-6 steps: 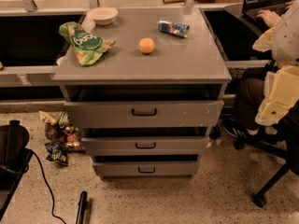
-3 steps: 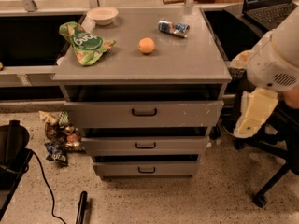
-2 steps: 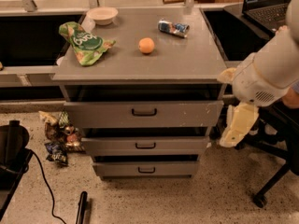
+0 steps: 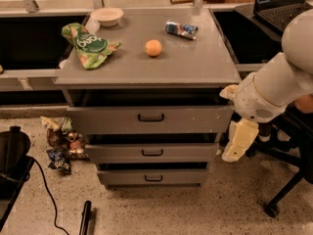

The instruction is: Open top drawer

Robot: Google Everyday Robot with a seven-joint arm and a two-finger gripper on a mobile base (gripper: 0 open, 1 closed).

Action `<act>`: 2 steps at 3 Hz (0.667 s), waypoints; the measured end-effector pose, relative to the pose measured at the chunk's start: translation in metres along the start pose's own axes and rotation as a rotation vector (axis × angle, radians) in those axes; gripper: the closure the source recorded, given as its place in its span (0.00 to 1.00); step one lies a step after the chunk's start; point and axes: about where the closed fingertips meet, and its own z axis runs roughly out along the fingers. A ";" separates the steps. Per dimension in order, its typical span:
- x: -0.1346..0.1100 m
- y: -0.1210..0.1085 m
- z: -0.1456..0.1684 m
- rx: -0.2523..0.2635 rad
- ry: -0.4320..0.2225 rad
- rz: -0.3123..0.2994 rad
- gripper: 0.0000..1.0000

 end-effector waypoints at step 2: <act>0.014 -0.045 0.068 0.095 0.056 -0.062 0.00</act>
Offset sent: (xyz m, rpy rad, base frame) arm 0.1060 0.0012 -0.1021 -0.0936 -0.1972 0.0155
